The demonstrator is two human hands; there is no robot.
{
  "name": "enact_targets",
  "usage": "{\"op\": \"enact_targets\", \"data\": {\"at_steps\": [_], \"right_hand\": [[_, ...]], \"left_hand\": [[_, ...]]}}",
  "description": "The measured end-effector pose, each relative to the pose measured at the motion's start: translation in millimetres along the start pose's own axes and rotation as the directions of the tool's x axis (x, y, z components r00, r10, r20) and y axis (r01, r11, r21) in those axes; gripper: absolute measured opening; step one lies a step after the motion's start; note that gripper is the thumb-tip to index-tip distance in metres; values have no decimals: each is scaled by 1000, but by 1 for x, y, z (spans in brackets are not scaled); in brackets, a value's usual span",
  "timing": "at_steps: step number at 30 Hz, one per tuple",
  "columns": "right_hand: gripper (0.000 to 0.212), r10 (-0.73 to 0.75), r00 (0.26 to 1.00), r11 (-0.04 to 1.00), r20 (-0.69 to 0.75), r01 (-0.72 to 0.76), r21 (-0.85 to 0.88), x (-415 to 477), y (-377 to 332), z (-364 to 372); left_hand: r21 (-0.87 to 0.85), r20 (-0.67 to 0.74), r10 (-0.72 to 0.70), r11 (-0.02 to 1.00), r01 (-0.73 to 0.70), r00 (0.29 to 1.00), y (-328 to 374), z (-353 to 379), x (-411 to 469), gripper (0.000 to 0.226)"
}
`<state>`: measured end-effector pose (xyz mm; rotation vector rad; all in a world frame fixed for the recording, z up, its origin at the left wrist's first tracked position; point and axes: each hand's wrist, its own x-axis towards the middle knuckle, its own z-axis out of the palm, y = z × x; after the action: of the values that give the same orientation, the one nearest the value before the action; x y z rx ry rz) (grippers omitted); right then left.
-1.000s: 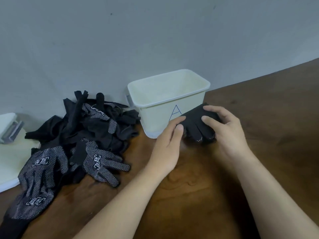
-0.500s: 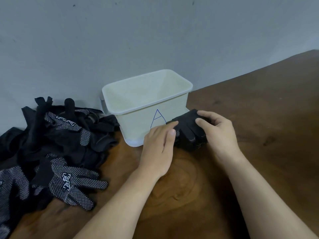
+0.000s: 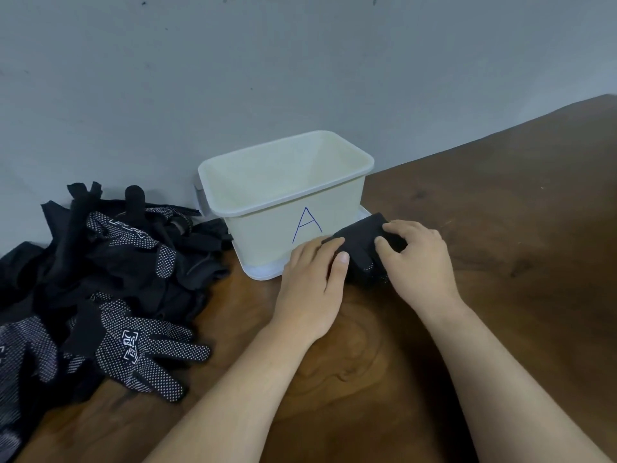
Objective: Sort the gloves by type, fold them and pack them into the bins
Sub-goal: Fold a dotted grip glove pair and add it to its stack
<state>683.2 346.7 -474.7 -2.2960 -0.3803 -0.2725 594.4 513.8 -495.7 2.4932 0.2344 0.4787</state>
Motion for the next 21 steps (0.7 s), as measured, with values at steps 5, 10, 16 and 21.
{"op": "enact_targets", "data": {"at_steps": [5, 10, 16, 21], "right_hand": [[34, -125, 986, 990, -110, 116, -86, -5, -5, -1], [30, -342, 936, 939, -88, 343, -2, -28, -21, 12], [26, -567, 824, 824, 3, 567, 1, -83, -62, 37], [26, -666, 737, 746, 116, 662, 71, -133, -101, 64]], "left_hand": [[13, -2, 5, 1000, -5, 1000, 2, -4, -9, 52], [10, -40, 38, 999, -37, 998, -6, -24, -38, 47], [47, -88, 61, 997, -57, 994, -38, -74, -124, 41], [100, -103, 17, 995, -6, 995, -74, -131, -205, 37]]}}
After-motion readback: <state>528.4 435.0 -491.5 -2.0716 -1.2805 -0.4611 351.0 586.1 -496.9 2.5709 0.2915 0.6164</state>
